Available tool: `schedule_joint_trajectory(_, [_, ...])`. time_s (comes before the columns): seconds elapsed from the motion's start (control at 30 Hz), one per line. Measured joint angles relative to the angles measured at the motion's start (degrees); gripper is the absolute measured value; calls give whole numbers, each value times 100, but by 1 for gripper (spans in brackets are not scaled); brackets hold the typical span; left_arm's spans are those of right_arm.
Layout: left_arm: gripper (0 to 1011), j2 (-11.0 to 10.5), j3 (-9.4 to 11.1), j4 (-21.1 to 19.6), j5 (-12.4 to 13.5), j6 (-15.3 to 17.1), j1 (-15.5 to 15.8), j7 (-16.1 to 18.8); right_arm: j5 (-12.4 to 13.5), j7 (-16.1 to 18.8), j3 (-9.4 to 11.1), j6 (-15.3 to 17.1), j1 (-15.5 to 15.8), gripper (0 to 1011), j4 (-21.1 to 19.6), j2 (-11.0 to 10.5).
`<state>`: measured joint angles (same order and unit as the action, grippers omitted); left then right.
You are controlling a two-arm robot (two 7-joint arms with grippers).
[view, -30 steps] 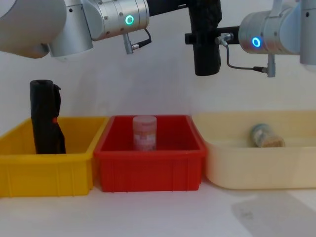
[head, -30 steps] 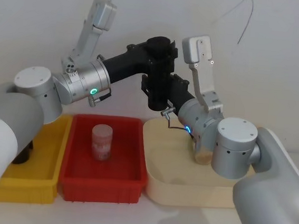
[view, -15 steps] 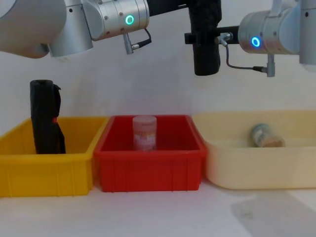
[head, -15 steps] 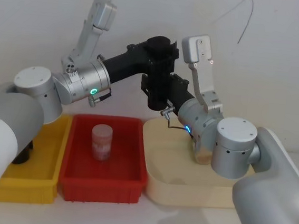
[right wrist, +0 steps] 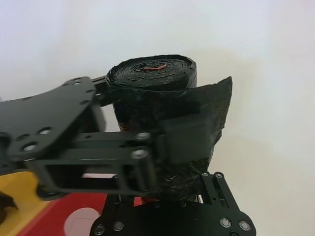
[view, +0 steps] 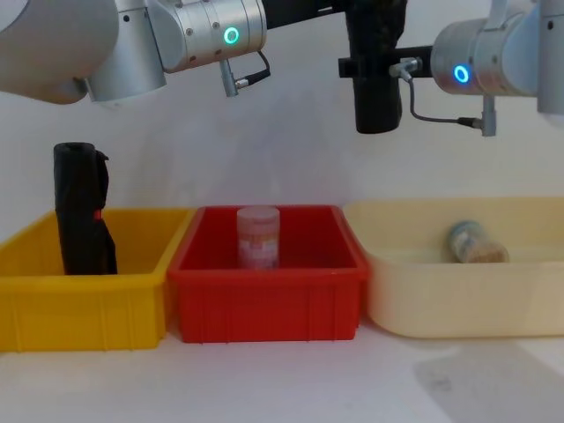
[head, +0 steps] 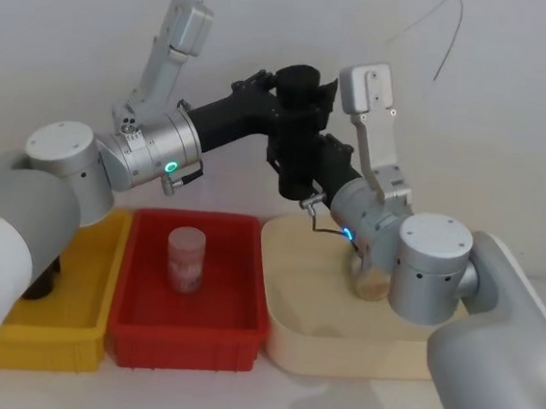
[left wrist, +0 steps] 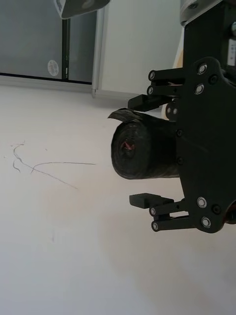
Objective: Pick up the garbage bag with the one hand and transfer it to the other hand.
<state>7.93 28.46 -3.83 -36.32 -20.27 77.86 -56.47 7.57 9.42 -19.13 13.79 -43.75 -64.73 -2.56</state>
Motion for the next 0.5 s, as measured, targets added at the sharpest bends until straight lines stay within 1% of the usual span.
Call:
schedule_joint_trajectory(0.3, [1001, 0, 0, 0, 0, 0, 0, 1, -105, -340, 154, 94, -6, 563, 27, 2])
schedule_joint_trajectory(0.5, [1002, 0, 0, 0, 0, 0, 0, 1, -167, -628, 325, 216, 31, 563, -19, -26])
